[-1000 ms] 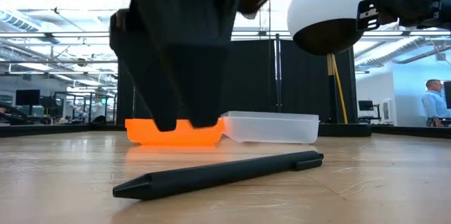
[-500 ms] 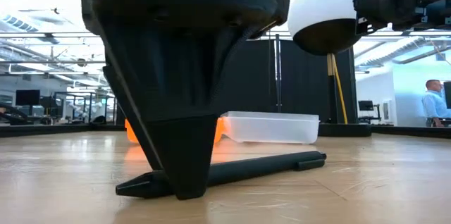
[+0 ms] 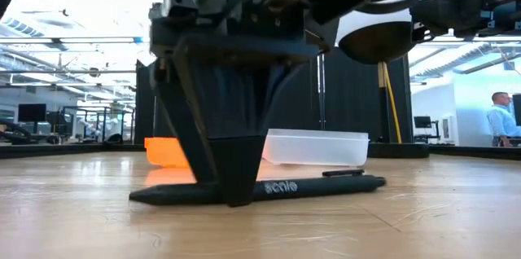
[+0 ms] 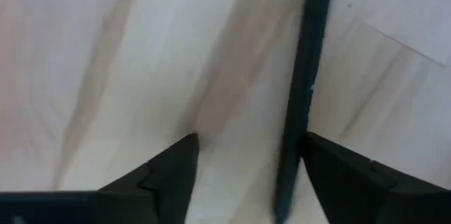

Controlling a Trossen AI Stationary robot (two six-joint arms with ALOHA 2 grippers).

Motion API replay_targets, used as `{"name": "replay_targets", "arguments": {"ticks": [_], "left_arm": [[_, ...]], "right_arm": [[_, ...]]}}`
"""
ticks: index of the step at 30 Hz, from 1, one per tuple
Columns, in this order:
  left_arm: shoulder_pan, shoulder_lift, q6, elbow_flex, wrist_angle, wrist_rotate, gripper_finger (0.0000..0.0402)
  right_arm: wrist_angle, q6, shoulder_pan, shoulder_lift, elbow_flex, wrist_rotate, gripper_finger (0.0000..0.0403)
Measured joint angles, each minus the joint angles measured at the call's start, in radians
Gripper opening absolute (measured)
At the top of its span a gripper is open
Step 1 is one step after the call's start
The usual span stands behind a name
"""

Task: Pick & place school supplies into a supply box
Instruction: Put the black pen into the orange supply box

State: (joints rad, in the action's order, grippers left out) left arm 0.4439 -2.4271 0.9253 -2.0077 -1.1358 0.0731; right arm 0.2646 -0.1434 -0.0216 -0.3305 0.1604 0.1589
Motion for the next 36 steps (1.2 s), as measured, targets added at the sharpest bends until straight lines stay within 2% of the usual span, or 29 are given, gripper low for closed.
{"name": "replay_targets", "arguments": {"ticks": [6,12,14,19,24,33,36], "left_arm": [[-0.032,0.001,-0.011,0.023,0.071,-0.045,0.0176],[-0.049,0.001,0.038,0.026,0.057,-0.083,0.0046],[-0.048,0.001,0.036,0.026,0.06,-0.084,0.0021],[-0.049,0.001,0.048,0.026,0.098,-0.115,0.0031],[-0.053,0.029,0.127,0.021,0.126,-0.109,0.0021],[-0.073,0.13,0.278,0.02,0.24,0.015,0.001],[-0.076,0.142,0.318,0.023,0.232,0.073,0.0001]], "right_arm": [[-0.008,0.0,0.0,0.0,0.0,0.001,0.0],[-0.008,-0.004,0.0,0.0,0.0,0.002,0.0],[-0.008,-0.006,0.0,0.0,0.0,0.002,0.0],[-0.008,-0.024,0.0,0.0,0.0,0.002,0.0],[-0.008,-0.028,0.0,0.0,0.0,0.002,0.0],[-0.008,-0.027,0.0,0.0,0.0,0.003,0.0],[-0.008,-0.021,0.0,0.0,0.0,0.003,0.0]]}}
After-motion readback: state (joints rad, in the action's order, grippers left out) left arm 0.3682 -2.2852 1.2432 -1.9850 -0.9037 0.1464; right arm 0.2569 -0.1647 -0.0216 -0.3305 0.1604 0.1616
